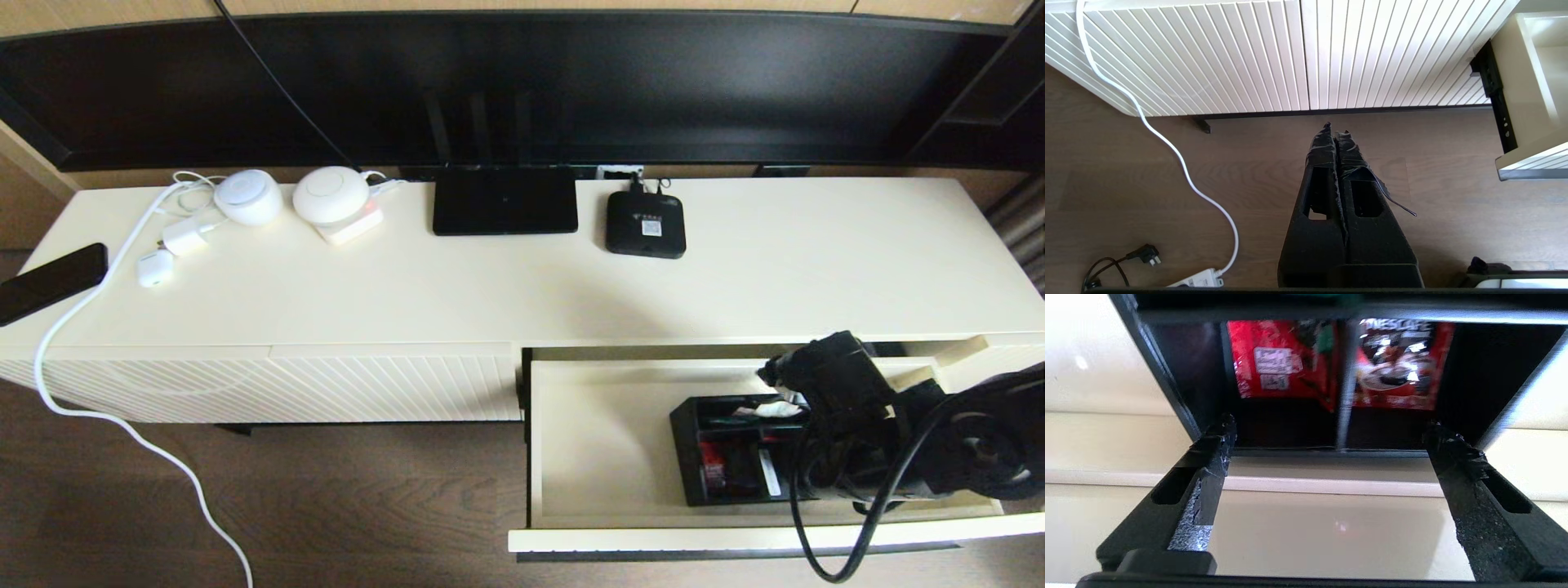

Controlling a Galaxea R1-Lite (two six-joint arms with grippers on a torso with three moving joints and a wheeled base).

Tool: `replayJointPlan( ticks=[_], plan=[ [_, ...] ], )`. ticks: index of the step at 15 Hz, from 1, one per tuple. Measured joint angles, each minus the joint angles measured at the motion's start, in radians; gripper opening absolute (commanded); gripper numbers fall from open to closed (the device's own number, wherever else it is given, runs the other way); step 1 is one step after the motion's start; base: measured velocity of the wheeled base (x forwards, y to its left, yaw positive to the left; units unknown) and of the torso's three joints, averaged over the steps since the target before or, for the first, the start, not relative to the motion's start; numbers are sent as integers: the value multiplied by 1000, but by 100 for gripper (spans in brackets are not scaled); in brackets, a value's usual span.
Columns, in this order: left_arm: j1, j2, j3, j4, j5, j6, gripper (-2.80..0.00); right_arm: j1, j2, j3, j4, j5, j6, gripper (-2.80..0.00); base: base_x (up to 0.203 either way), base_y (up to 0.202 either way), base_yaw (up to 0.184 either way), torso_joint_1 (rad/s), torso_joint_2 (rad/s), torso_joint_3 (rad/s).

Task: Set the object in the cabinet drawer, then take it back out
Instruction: Take the storage box out of the drawer and put it on the table

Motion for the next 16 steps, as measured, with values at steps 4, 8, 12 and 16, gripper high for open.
replayJointPlan(
  ticks=[4,8,12,16],
  plan=[
    [0,0,0,0,0,0,-280,8,36,2,-12,-11,3,0,0,0,0,0,0,0],
    [0,0,0,0,0,0,-280,3,64,6,-54,-16,3,0,0,0,0,0,0,0],
    [0,0,0,0,0,1,-280,1,86,14,-86,-16,4,0,0,0,0,0,0,0],
    [0,0,0,0,0,0,-280,-2,95,22,-94,-16,7,0,0,0,0,0,0,0]
  ],
)
